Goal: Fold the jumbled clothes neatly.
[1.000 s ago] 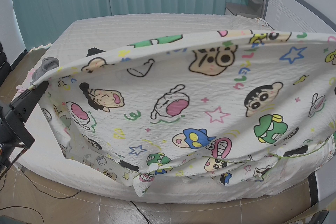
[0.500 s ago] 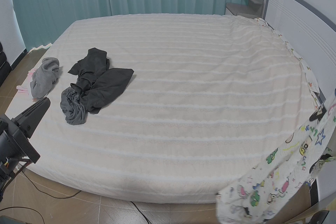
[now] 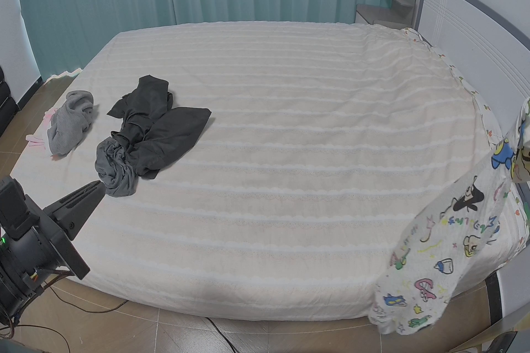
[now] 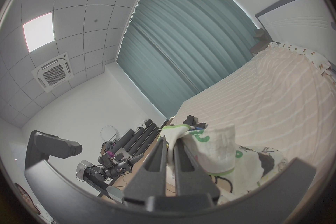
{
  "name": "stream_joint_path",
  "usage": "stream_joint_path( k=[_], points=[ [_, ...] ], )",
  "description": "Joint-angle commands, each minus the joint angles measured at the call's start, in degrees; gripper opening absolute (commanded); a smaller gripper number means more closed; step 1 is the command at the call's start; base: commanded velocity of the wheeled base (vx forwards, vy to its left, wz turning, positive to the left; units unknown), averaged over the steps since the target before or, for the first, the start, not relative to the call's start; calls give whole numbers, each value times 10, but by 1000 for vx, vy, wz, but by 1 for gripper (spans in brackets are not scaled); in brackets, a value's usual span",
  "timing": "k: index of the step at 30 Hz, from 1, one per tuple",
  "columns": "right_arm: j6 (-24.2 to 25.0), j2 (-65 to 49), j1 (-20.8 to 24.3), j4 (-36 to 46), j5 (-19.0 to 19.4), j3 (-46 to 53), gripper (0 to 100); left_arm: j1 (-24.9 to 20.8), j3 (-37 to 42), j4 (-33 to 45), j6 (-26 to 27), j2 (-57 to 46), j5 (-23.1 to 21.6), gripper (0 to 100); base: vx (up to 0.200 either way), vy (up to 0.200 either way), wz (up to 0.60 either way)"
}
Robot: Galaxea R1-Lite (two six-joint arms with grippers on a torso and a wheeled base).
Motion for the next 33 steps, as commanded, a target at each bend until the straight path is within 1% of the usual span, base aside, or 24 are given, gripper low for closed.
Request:
stream_joint_path(
  k=[1, 3, 4, 6, 9, 10, 14, 17, 18, 19, 21, 22, 23, 24, 27, 28, 31, 33],
  points=[
    [1, 28, 23, 1, -1, -18, 0, -4, 3, 0, 0, 7, -3, 0, 0, 0, 0],
    [1, 34, 27, 1, -2, -25, 0, -8, 4, 0, 0, 11, -5, 0, 0, 0, 0],
    [1, 54, 29, 0, -4, -44, 0, -16, 7, 0, -1, 20, -10, 0, 0, 0, 0],
    [4, 80, 32, 0, -4, -65, 0, -20, 8, 0, -2, 34, -18, 0, 0, 0, 0],
    [13, 117, 54, -3, -8, -87, 0, -32, 7, -1, -12, 58, -35, 0, 0, 0, 0],
    [16, 135, 69, -6, -17, -96, 0, -43, 6, -1, -24, 69, -50, 0, 0, 0, 0],
    [31, 188, 93, -9, -56, -137, 0, -60, 4, -2, -54, 116, -93, 0, 0, 0, 0],
    [50, 210, 110, -16, -68, -170, 0, -64, 0, -6, -61, 159, -110, 0, 0, 0, 0],
    [64, 220, 123, -20, -70, -187, 0, -67, -4, -17, -66, 188, -117, 0, 0, 0, 0],
    [68, 225, 128, -21, -70, -195, 0, -68, -7, -26, -69, 204, -119, 0, 0, 0, 0],
    [73, 248, 139, -21, -73, -218, 0, -73, -16, -69, -79, 251, -121, 0, 0, 0, 0],
    [73, 248, 139, -21, -73, -218, 0, -73, -16, -69, -79, 251, -121, 0, 0, 0, 0],
    [76, 276, 150, -21, -81, -244, 0, -82, -28, -142, -84, 317, -120, 0, 0, 0, 0],
    [82, 287, 159, -21, -86, -256, 0, -90, -30, -172, -84, 346, -119, 0, 0, 0, 0],
    [101, 308, 176, -30, -103, -282, 0, -113, -32, -221, -85, 405, -117, 0, 0, 0, 0],
    [105, 313, 180, -34, -108, -289, 0, -118, -33, -232, -86, 419, -116, 100, 0, 0, 0],
    [115, 332, 188, -46, -124, -305, 0, -131, -44, -265, -94, 463, -116, 100, 0, 0, 0],
    [115, 334, 188, -48, -126, -308, 0, -132, -46, -272, -94, 476, -116, 100, 0, 0, 0]
  ],
)
